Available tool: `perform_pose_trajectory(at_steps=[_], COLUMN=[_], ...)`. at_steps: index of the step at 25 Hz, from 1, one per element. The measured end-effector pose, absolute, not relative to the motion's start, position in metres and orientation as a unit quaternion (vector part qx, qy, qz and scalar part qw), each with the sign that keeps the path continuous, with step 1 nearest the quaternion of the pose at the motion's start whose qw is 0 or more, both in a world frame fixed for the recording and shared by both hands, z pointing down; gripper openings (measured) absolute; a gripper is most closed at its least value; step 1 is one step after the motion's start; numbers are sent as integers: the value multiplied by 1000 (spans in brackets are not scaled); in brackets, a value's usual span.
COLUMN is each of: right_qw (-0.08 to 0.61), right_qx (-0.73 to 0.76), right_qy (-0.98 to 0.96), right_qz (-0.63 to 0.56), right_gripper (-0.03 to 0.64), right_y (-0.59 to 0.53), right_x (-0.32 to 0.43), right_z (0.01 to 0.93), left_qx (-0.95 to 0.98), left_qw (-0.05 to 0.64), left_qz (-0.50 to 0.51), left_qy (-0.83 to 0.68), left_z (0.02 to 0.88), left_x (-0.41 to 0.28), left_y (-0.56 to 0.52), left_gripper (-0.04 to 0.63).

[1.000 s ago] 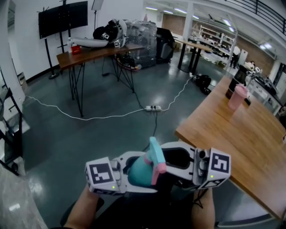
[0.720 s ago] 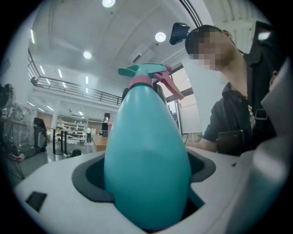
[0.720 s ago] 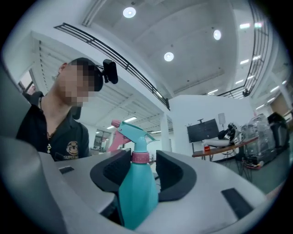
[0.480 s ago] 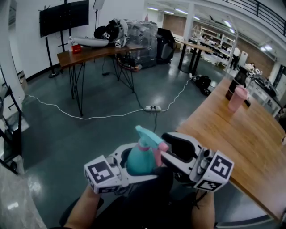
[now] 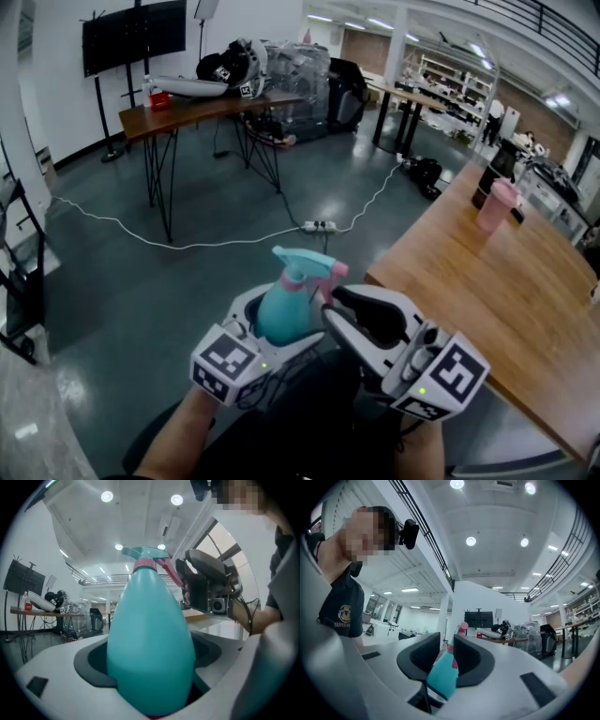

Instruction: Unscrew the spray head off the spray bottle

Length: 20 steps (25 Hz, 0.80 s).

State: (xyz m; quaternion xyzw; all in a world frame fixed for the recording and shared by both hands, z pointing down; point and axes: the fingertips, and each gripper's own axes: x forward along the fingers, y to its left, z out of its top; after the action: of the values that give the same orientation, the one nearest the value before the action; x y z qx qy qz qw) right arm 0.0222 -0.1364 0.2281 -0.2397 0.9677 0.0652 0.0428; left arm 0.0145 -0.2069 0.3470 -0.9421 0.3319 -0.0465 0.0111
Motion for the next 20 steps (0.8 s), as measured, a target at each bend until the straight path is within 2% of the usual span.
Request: perform_pose_trajectory(at_steps=[11, 15, 20], right_qw=[-13, -8, 4], right_qx=[-301, -298, -302], right_qy=[952, 953, 953], right_qz=[57, 47, 36], right_gripper=[100, 132, 137], right_y=[-149, -150, -156], right_x=[1, 2, 5], right_z=[246, 247, 245], left_qx=[-929, -931, -933], left_qw=[30, 34, 39], left_qz=[-32, -35, -44], left_qy=[368, 362, 354], left_z=[340, 341, 341], left_x=[20, 27, 33], left_y=[-203, -198, -195], left_gripper=[453, 453, 453])
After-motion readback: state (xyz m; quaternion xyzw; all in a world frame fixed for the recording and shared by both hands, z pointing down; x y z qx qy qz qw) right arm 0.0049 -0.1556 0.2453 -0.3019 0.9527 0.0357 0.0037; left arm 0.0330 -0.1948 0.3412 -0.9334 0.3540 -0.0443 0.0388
